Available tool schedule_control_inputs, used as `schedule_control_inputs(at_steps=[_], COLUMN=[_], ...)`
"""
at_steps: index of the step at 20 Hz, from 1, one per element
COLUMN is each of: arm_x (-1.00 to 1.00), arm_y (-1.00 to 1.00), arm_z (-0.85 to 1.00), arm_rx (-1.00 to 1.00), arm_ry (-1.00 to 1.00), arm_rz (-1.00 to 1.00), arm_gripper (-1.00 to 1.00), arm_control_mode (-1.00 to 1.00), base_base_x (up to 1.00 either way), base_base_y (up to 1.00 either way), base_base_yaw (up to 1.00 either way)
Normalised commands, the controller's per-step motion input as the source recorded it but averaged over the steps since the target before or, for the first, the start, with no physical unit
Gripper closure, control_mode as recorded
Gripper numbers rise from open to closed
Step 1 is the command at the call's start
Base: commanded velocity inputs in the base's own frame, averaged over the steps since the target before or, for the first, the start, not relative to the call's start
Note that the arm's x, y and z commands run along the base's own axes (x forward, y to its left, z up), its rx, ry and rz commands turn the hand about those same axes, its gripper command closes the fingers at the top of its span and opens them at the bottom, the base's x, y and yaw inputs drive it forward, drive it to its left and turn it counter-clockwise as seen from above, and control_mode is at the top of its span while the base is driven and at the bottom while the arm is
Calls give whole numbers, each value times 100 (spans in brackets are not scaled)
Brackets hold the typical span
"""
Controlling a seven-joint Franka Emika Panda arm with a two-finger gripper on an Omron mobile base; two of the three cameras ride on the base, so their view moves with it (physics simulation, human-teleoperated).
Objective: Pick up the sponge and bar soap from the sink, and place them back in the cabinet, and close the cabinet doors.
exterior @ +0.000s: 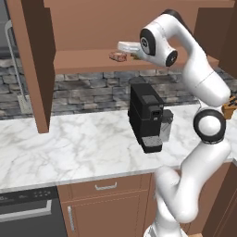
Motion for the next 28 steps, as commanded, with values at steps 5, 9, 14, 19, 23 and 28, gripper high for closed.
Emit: schedule_control_inputs(at_steps=[5,9,14,19,23,28], arm_x=[-79,-90,-86,-77,-67,-64], arm_y=[0,0,0,0,0,0], arm_z=[-1,0,1,19,20,20], arm_rx=[0,-5,-6,-6,-5,-4], arm_ry=[-11,-9,0,6,10,9], arm_rz=[-1,-4,-9,-17,-20,-19], arm_gripper=[-100,-100,-100,-100,-100,-100], arm_control_mode=[-100,-100,-100,-100,-100,-100], base_base_x=[0,0,0,0,0,0], base_base_y=[0,0,0,0,0,0], base_base_yaw=[0,0,0,0,0,0])
